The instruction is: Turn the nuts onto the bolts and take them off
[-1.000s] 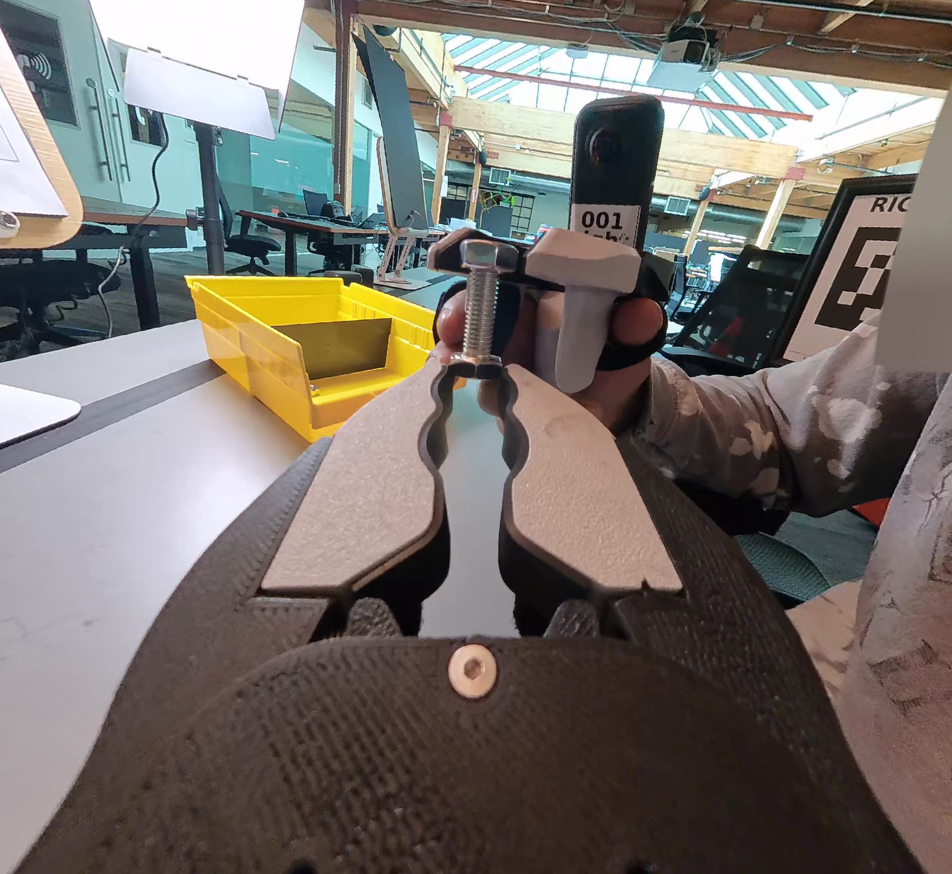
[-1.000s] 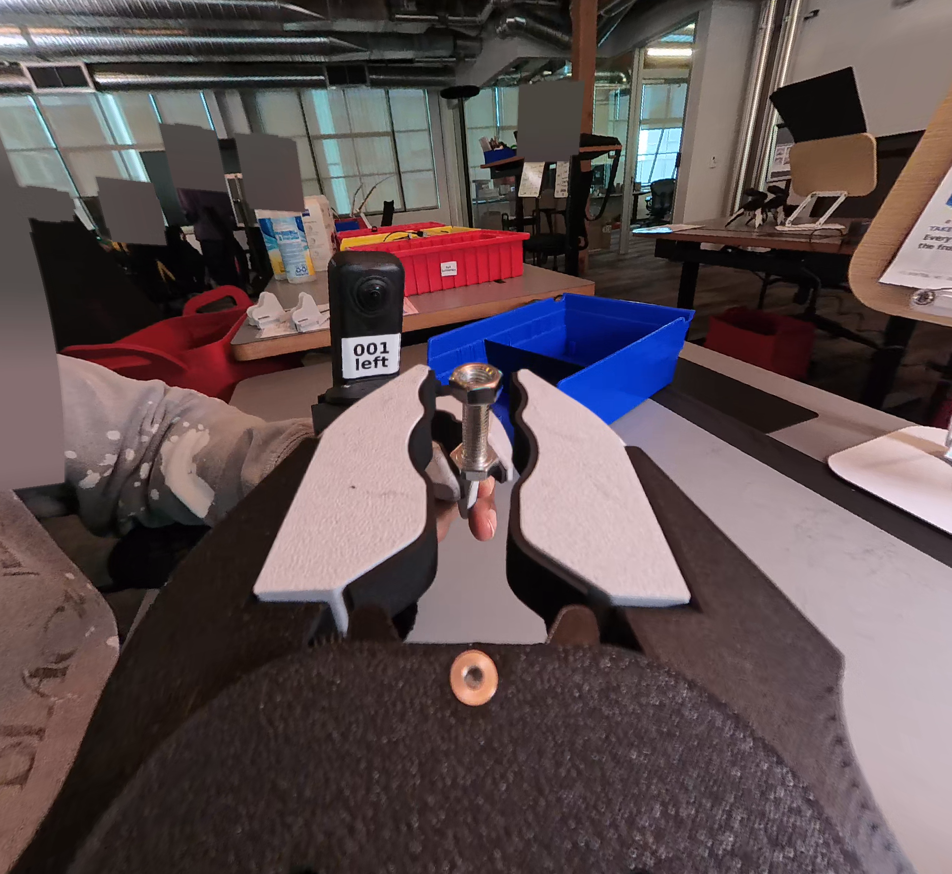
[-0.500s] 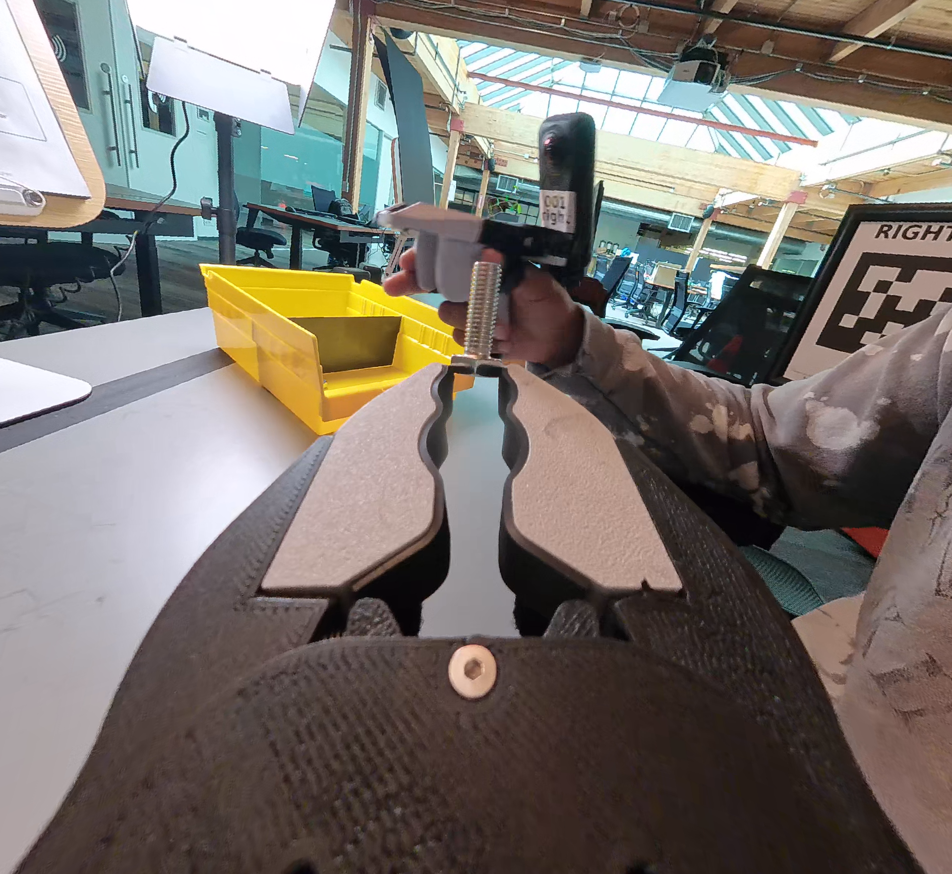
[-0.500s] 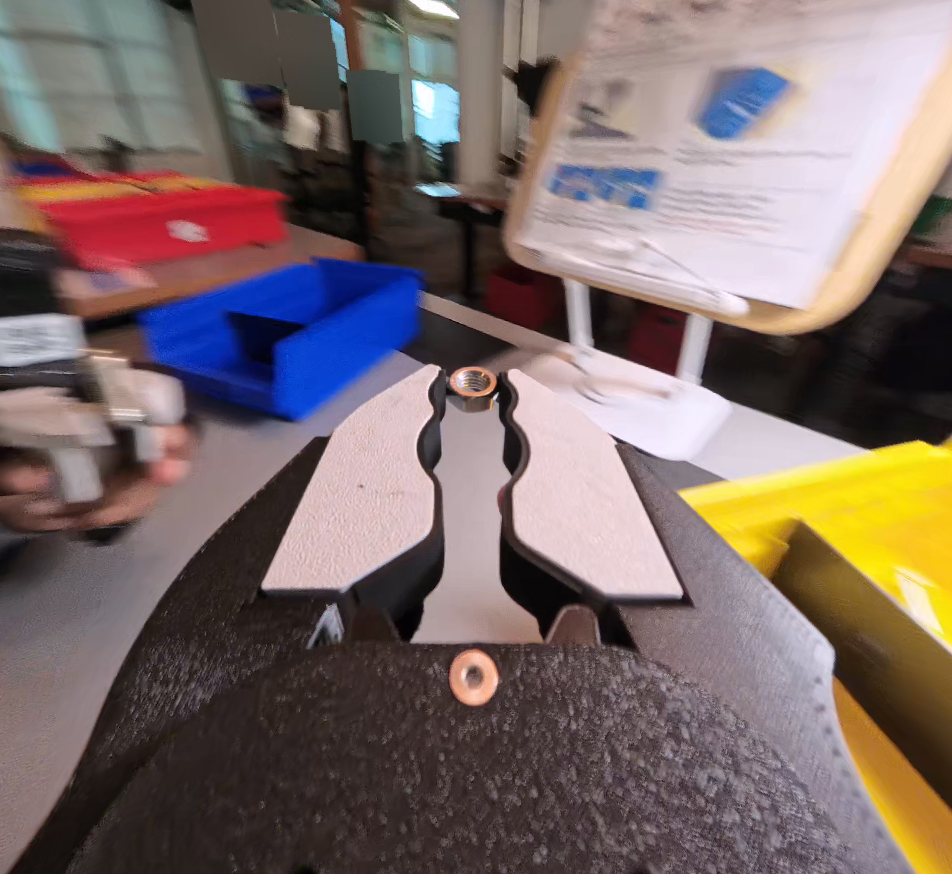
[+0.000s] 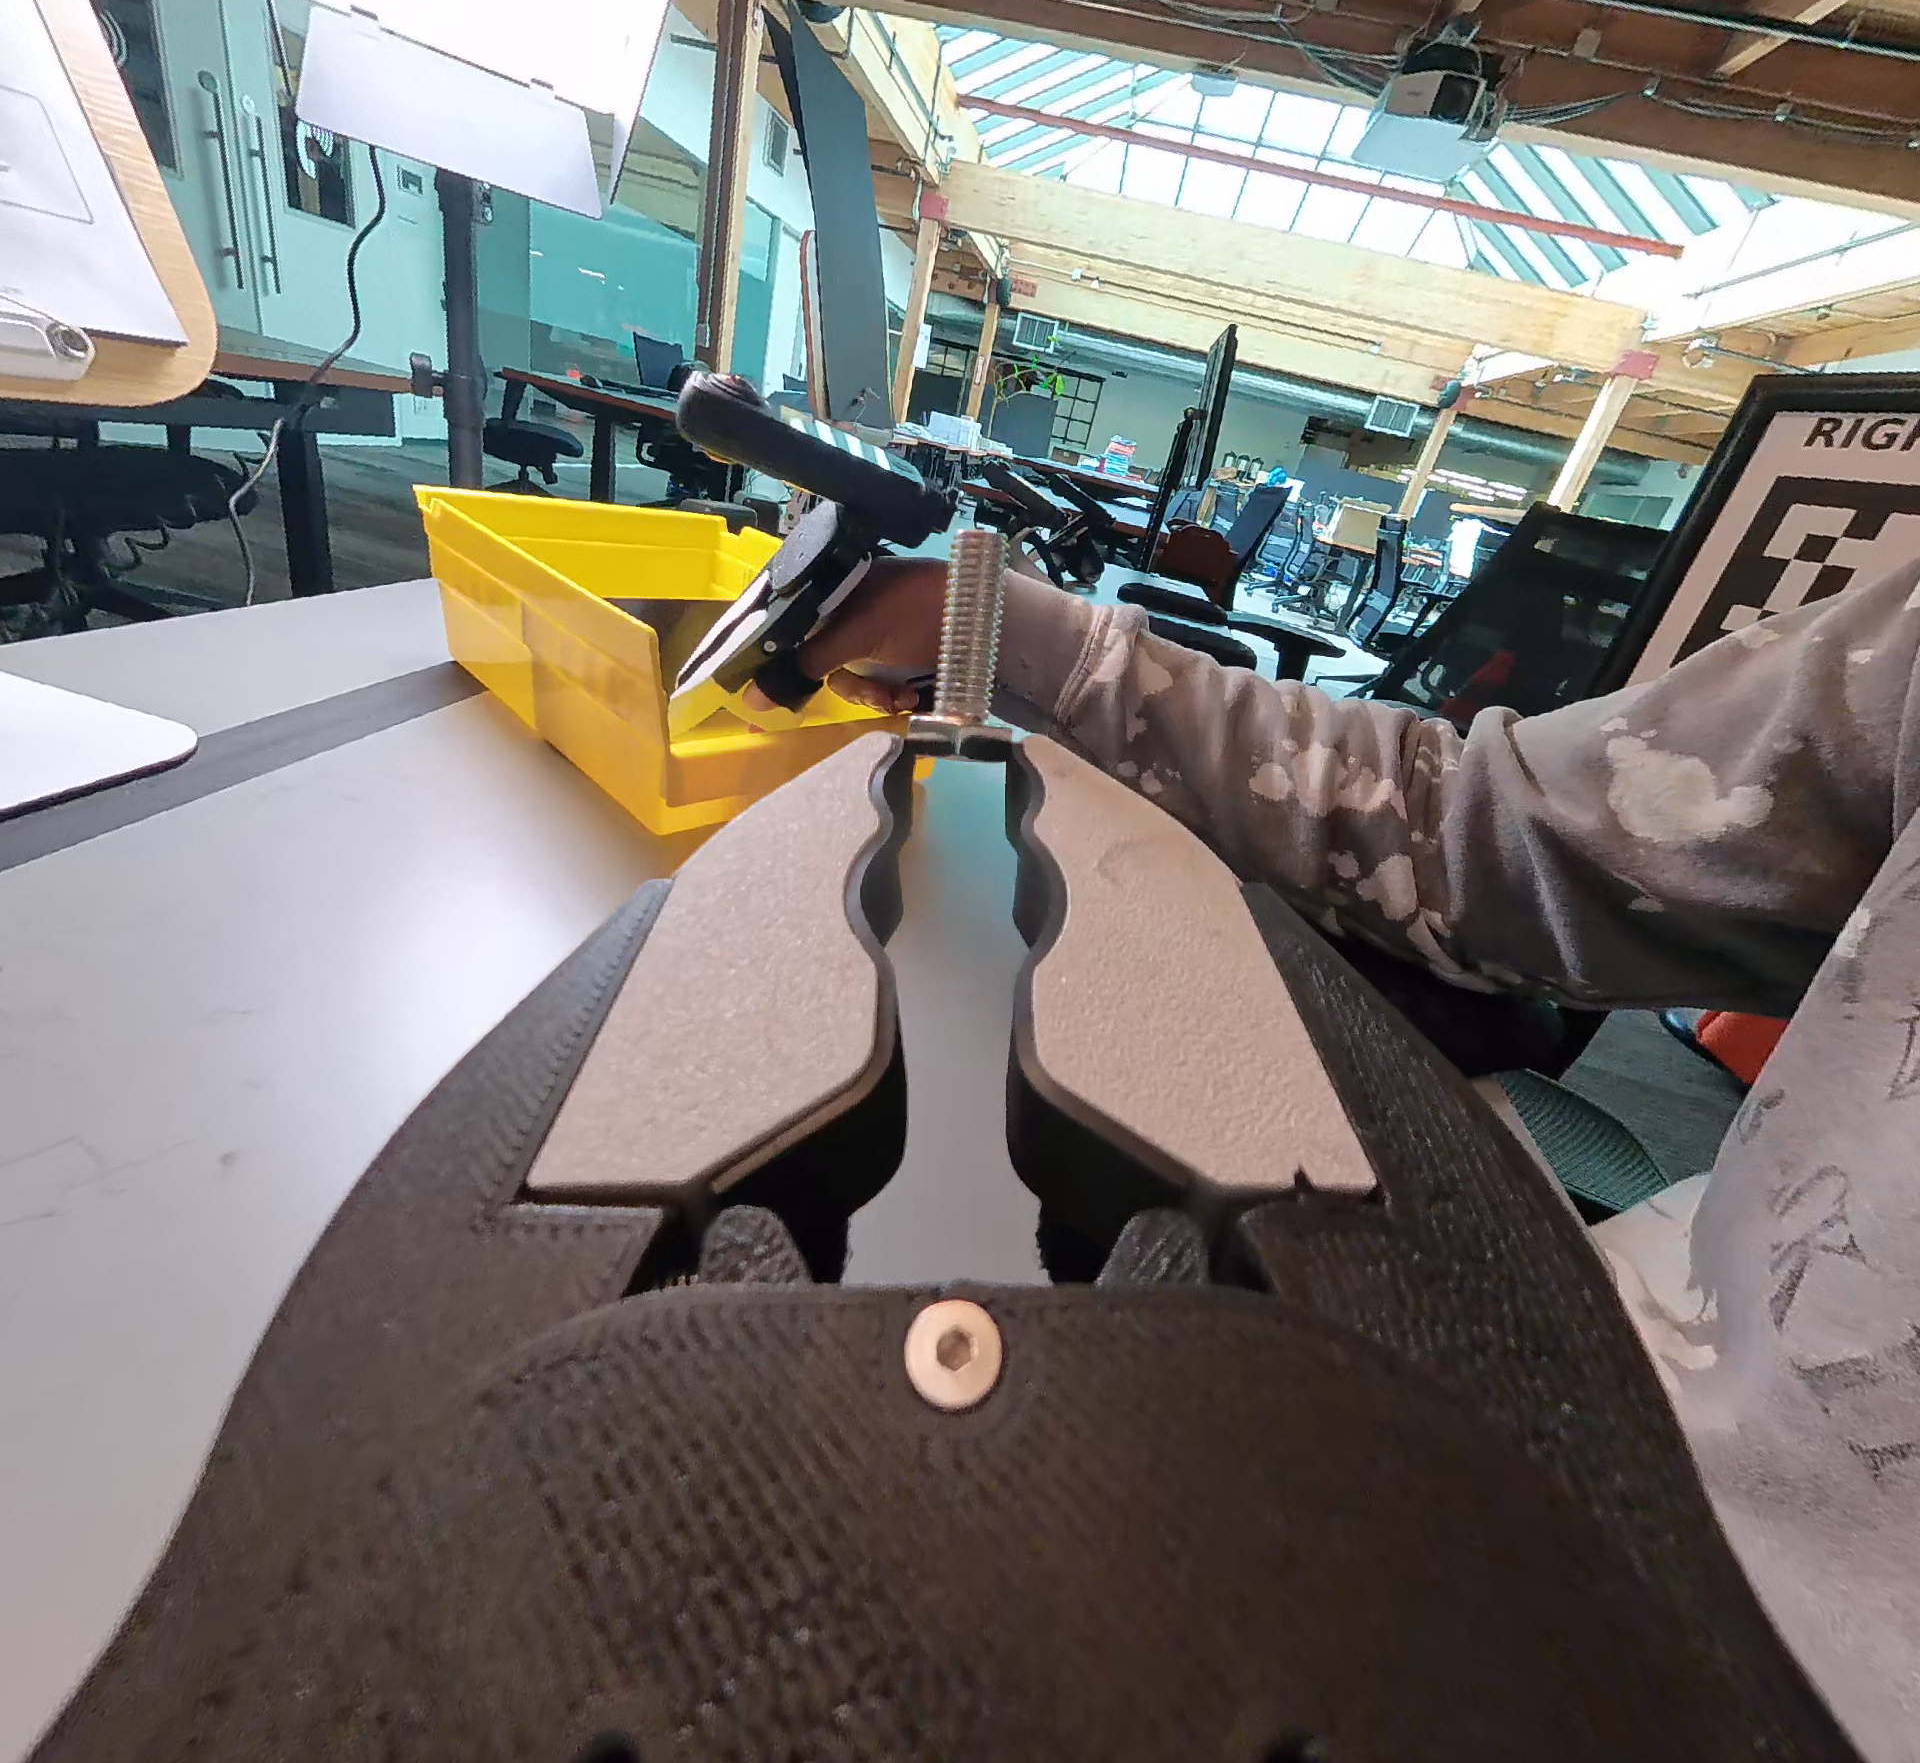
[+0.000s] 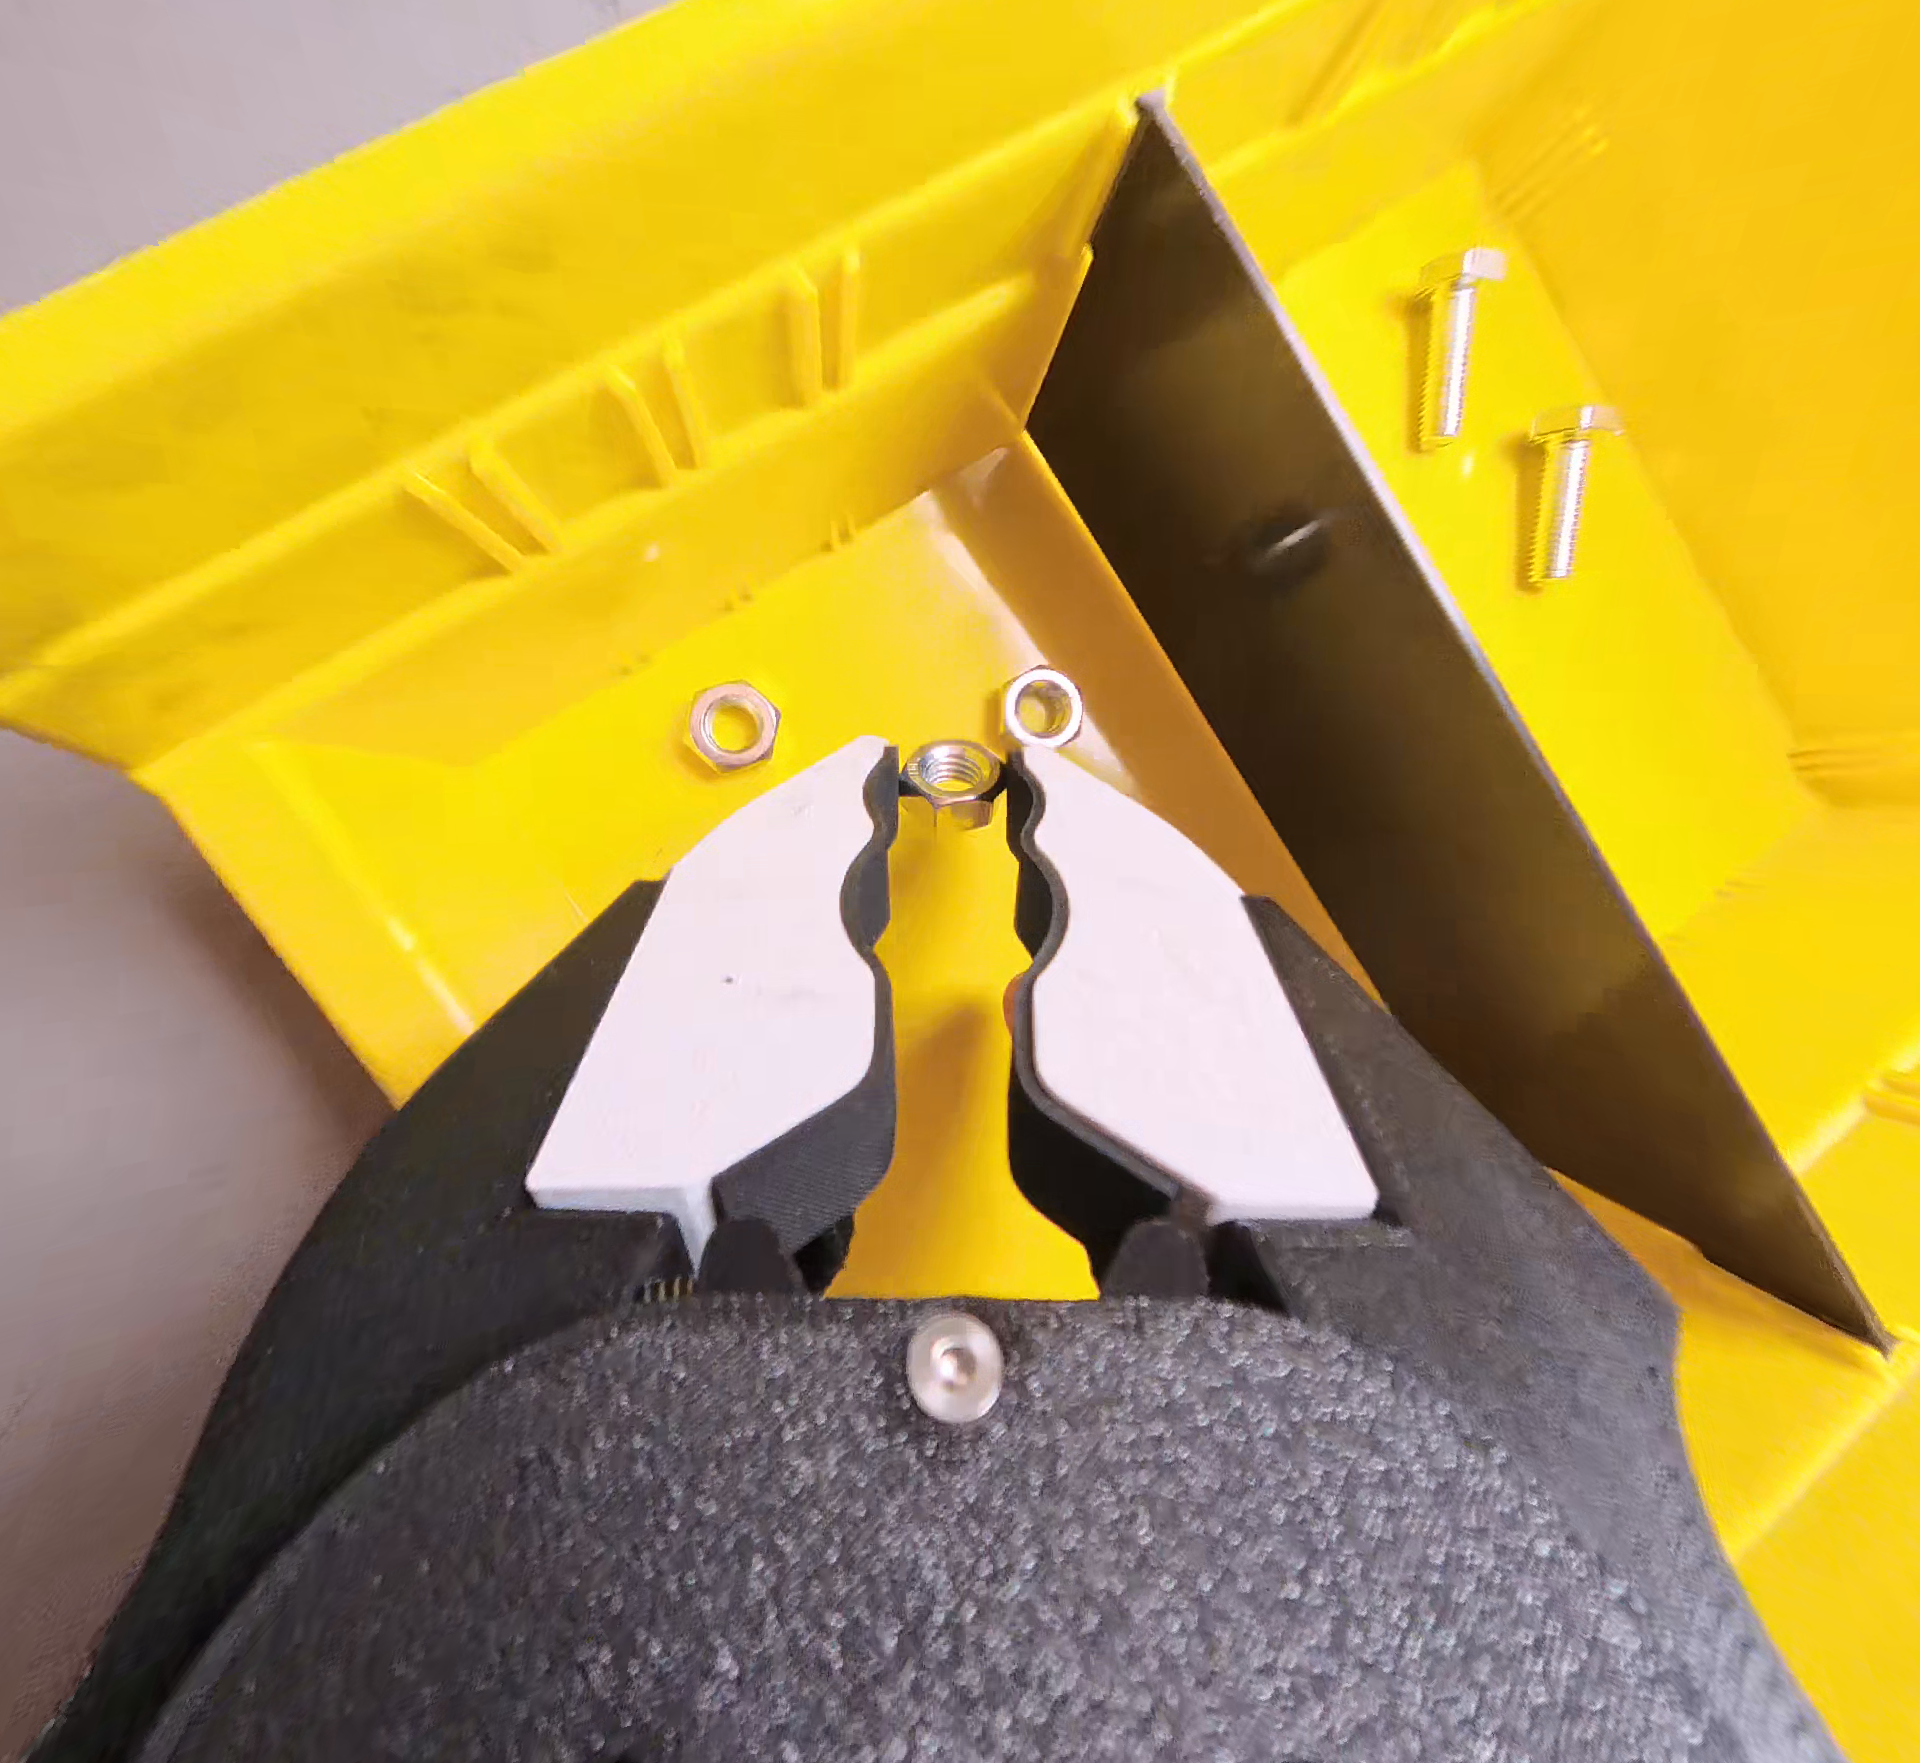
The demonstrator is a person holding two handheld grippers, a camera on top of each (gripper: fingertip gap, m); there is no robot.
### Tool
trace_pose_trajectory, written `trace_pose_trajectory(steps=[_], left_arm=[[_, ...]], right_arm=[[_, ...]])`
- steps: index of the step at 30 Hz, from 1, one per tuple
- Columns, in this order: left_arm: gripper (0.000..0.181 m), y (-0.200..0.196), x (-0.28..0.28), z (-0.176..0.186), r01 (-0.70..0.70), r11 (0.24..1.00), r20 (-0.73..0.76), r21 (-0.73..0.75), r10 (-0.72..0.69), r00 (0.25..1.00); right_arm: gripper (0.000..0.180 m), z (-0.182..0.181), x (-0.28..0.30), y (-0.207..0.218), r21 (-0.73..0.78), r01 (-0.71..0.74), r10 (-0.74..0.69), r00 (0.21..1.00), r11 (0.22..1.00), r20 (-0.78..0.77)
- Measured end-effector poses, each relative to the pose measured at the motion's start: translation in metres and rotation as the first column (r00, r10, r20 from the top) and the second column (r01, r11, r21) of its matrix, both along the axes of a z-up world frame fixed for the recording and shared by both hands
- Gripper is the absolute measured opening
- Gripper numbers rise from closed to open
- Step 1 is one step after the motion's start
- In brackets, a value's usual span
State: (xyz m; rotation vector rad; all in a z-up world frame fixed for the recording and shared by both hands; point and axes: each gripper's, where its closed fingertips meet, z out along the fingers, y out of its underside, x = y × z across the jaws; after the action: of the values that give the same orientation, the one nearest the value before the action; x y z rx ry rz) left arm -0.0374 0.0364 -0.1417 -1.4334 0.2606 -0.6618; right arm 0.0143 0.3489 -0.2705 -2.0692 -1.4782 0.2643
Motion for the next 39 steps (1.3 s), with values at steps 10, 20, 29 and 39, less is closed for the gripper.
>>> trace_pose_trajectory(steps=[10,20,29,39], left_arm=[[0.018,0.003,-0.001,-0.009,0.001,0.999,-0.008,-0.036,-0.001,1.0],[0.018,0.017,-0.003,-0.048,-0.017,0.962,-0.035,-0.273,0.008,0.999],[0.018,0.02,0.013,-0.091,-0.039,0.862,-0.133,-0.506,-0.034,0.99],[0.018,0.018,0.014,-0.104,-0.066,0.813,-0.157,-0.578,-0.032,0.987]], right_arm=[[0.029,0.005,0.002,-0.002,0.0,-0.029,0.029,1.0,1.0,-0.009],[0.025,0.134,-0.036,-0.177,0.413,-0.69,0.793,0.589,0.594,-0.158],[0.03,0.068,-0.037,-0.271,0.477,-0.877,0.871,0.277,0.056,0.407],[0.01,0.033,-0.049,-0.279,0.496,-0.861,0.756,0.25,-0.112,0.605]])
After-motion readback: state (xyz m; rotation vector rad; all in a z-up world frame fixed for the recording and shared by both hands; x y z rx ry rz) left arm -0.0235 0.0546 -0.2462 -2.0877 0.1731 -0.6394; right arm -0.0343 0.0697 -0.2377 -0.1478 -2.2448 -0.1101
